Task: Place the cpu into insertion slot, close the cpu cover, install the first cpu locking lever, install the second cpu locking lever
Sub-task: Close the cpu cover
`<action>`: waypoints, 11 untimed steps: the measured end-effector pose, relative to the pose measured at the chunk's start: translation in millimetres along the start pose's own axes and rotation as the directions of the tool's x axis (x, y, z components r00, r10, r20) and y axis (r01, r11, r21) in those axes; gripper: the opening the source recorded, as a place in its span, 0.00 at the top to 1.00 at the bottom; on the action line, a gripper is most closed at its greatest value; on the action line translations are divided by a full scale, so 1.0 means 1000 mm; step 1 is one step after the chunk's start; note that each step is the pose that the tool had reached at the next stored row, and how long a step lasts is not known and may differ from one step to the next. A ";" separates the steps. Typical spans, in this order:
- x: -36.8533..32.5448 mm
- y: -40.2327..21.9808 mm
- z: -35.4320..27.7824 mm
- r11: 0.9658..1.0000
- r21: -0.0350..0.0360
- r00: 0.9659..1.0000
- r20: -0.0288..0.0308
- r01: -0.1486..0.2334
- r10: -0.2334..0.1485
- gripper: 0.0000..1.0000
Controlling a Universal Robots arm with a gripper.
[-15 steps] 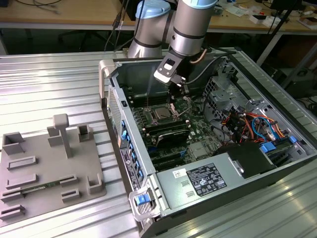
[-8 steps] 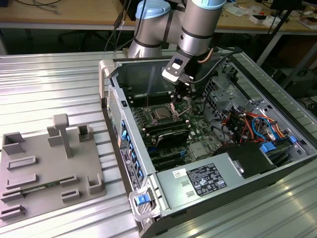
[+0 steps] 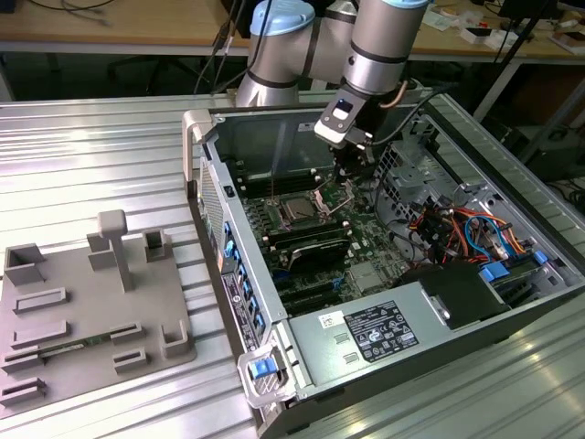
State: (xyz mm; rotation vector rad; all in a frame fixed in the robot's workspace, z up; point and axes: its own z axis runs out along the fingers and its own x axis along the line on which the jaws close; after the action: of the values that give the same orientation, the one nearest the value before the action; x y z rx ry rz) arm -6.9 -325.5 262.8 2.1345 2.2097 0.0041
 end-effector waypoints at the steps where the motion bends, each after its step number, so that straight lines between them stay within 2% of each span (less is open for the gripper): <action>1: -0.0001 0.0035 -0.0001 1.000 0.000 1.000 0.001 0.000 0.000 0.89; 7: 0.0017 0.0251 0.0008 1.000 0.002 1.000 0.006 0.000 0.000 0.89; 9: 0.0020 0.0312 0.0011 1.000 0.002 1.000 0.007 0.000 0.000 0.89; 11: 0.0020 0.0341 0.0012 1.000 0.003 1.000 0.008 0.001 -0.001 0.89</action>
State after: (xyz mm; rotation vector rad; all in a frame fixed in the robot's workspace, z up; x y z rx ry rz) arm 27.2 -322.4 263.2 2.1316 2.2075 -0.0069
